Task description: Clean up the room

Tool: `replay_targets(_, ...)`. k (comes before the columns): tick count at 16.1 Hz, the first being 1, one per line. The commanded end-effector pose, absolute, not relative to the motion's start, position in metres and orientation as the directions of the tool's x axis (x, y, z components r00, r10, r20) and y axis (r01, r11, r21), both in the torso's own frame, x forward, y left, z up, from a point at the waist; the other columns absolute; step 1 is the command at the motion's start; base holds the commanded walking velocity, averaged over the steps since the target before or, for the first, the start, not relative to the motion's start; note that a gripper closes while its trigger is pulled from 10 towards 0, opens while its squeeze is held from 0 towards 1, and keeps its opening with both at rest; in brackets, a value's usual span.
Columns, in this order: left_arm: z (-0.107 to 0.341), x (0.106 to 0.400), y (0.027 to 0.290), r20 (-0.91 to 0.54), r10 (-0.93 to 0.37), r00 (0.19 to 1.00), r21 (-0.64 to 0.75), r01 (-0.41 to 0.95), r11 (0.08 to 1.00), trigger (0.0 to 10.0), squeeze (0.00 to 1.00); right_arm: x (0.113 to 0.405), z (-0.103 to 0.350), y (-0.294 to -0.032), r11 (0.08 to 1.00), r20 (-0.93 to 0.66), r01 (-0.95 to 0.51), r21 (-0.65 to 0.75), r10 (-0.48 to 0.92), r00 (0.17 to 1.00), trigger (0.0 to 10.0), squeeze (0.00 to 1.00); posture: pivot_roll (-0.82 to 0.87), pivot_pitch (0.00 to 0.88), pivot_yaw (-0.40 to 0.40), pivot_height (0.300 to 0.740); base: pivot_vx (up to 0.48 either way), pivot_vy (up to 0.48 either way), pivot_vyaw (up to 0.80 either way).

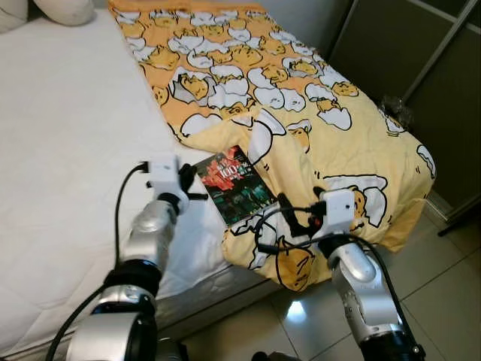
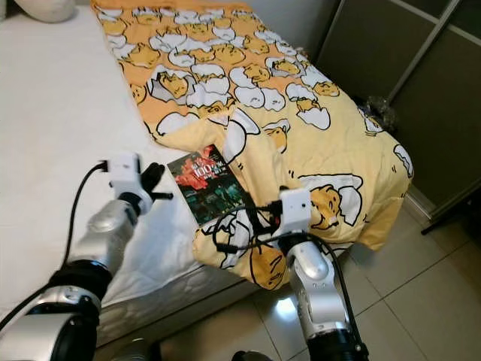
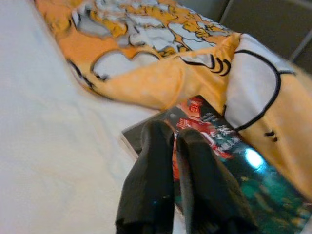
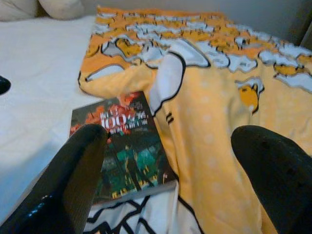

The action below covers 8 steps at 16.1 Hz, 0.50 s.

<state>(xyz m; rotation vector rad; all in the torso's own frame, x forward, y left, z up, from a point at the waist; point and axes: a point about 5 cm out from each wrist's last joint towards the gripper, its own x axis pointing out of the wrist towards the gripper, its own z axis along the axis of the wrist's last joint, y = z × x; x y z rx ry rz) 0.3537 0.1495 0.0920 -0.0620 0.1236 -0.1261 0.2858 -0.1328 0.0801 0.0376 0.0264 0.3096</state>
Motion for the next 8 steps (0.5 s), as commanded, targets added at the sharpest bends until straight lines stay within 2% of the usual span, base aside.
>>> replay_targets(1,0.092,0.355,0.144,-0.117,-0.100,0.988,-0.047,0.096,0.994,10.0,1.00,0.282,0.079,-0.143,0.956,-0.019,-0.294,0.018,0.294,0.956,10.0,0.00,-0.06,0.000,-0.103,0.740,0.000,0.000,0.00)
replay_targets(4,0.084,0.353,0.139,-0.152,-0.096,0.984,-0.023,0.093,0.995,10.0,1.00,0.274,0.064,-0.158,0.955,-0.084,-0.298,0.013,0.298,0.951,10.0,0.00,-0.06,0.000,-0.108,0.740,0.000,0.000,0.00)
replay_targets(8,0.090,0.352,0.136,-0.088,-0.102,0.991,0.065,0.108,0.992,10.0,1.00,0.277,0.062,-0.161,0.965,-0.089,-0.261,0.023,0.262,0.961,10.0,0.00,-0.06,0.000,-0.110,0.740,0.000,0.000,0.00)
